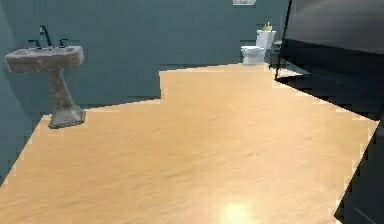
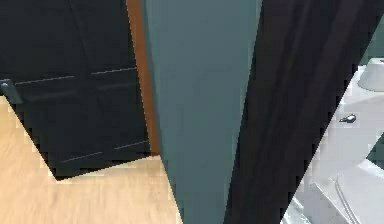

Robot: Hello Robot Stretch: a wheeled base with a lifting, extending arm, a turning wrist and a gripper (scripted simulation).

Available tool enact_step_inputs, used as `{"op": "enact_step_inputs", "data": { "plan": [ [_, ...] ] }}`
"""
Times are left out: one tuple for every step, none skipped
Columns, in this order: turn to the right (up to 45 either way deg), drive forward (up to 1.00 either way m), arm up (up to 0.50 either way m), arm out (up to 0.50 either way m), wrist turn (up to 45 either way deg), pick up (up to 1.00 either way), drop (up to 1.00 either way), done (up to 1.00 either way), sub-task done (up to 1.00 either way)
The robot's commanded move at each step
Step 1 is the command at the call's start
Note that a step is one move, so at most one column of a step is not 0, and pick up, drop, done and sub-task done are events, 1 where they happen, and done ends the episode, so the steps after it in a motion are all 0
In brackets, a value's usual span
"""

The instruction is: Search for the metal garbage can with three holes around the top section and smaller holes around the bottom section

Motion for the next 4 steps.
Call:
{"op": "enact_step_inputs", "data": {
  "plan": [
    [15.0,0.0,0.0,0.0,0.0,0.0,0.0,0.0,0.0],
    [0.0,1.0,0.0,0.0,0.0,0.0,0.0,0.0,0.0],
    [0.0,1.0,0.0,0.0,0.0,0.0,0.0,0.0,0.0],
    [0.0,1.0,0.0,0.0,0.0,0.0,0.0,0.0,0.0]
  ]
}}
